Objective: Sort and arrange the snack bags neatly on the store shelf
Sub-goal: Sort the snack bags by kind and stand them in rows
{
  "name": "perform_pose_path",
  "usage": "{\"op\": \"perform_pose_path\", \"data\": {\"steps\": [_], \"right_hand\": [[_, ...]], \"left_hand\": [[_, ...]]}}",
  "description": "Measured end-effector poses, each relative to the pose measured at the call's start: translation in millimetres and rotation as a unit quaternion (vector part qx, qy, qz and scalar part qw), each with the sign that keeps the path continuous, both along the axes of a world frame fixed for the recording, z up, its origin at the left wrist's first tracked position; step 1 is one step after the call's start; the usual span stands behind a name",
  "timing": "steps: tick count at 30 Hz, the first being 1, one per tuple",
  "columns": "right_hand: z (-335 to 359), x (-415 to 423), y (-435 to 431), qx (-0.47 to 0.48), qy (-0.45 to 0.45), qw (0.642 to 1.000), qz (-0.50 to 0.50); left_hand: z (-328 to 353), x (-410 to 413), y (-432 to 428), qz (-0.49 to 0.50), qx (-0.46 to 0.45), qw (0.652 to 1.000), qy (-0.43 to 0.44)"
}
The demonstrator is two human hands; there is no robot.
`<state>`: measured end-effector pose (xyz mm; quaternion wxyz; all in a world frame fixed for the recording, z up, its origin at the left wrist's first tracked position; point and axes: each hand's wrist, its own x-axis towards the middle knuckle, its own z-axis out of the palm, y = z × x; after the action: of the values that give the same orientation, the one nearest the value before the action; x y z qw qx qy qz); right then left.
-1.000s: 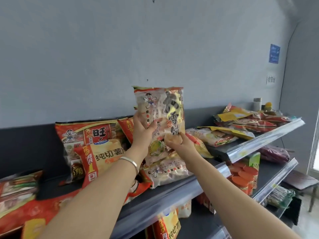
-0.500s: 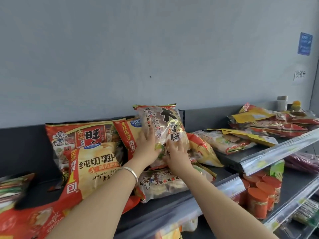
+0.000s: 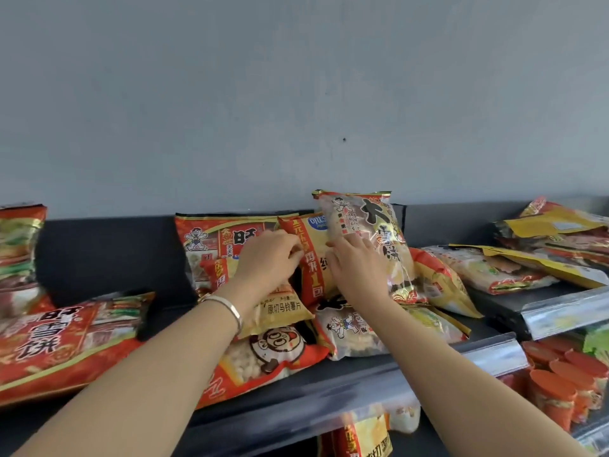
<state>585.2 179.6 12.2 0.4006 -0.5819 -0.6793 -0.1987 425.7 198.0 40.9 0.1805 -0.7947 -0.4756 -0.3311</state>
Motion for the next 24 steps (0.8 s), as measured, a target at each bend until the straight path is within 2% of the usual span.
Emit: {"op": "perform_pose_path", "data": {"steps": [4,11,17,21,24], "right_hand": [[8.7,-56.5,-5.0,0.002,-0.037,0.998,0.055],[18.0,-181.1,-16.2,-0.086,-0.121,0.979,0.137],[-1.9,-274.3,-17.6,-0.264,-0.095,0.942,0.184],[-14.3,-316.3,-18.2,-0.351,-0.017,0.919,0.180],[-23.6,-332.3,-17.6,-0.411,0.013,0.896,0.166]], "left_hand": [[3.1,-65.7,-13.3,0.033,0.000,0.999,0.006],[-6.5,-203.0,-41.7,0.134,-0.076,0.988,0.014],[-31.4,-306.1,-61.3,0.191,-0.147,0.970,-0.043],[-56.8,-351.0,-65.2,0.257,-0.253,0.931,-0.055],[-75.7,-367.3,-65.9,0.268,-0.296,0.912,-0.097]]}}
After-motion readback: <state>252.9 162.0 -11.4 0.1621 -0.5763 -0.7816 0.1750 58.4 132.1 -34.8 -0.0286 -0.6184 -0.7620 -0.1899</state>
